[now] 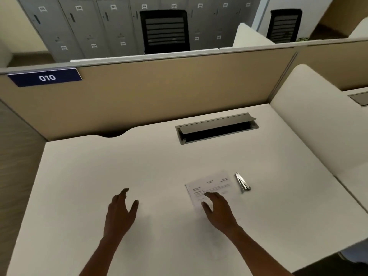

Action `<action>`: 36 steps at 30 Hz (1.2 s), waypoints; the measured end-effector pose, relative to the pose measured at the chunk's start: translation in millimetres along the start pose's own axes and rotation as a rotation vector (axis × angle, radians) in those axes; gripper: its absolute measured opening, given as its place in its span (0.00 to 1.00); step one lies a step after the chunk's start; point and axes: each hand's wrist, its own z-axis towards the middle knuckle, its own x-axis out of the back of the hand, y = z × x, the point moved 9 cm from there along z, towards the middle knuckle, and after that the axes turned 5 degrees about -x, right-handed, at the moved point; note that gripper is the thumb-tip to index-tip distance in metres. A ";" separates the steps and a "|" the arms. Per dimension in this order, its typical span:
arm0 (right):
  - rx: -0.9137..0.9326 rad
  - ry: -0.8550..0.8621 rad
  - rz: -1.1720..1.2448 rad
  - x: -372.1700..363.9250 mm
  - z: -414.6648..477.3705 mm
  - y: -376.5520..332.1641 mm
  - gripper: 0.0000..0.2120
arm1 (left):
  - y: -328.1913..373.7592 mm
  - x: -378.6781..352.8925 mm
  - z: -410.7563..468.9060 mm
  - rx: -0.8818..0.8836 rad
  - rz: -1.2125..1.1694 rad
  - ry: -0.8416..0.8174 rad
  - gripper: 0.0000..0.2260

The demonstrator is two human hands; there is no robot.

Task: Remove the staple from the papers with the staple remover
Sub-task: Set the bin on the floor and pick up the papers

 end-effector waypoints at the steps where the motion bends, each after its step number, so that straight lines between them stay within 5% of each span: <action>1: 0.000 0.014 0.021 9.1 8.0 15.9 0.17 | 16.6 -12.0 0.5 0.006 -0.017 0.009 0.26; 13: -0.111 -0.119 0.066 72.8 53.6 148.0 0.16 | 129.3 -182.2 -72.6 0.360 -0.257 -0.048 0.24; 31: -0.051 -0.195 -0.195 38.2 53.2 151.4 0.17 | 135.1 -239.3 -70.1 0.680 -0.428 -0.066 0.28; 36: -0.036 -0.219 -0.215 38.2 52.9 152.1 0.15 | 146.1 -241.5 -61.5 0.602 -0.425 -0.164 0.13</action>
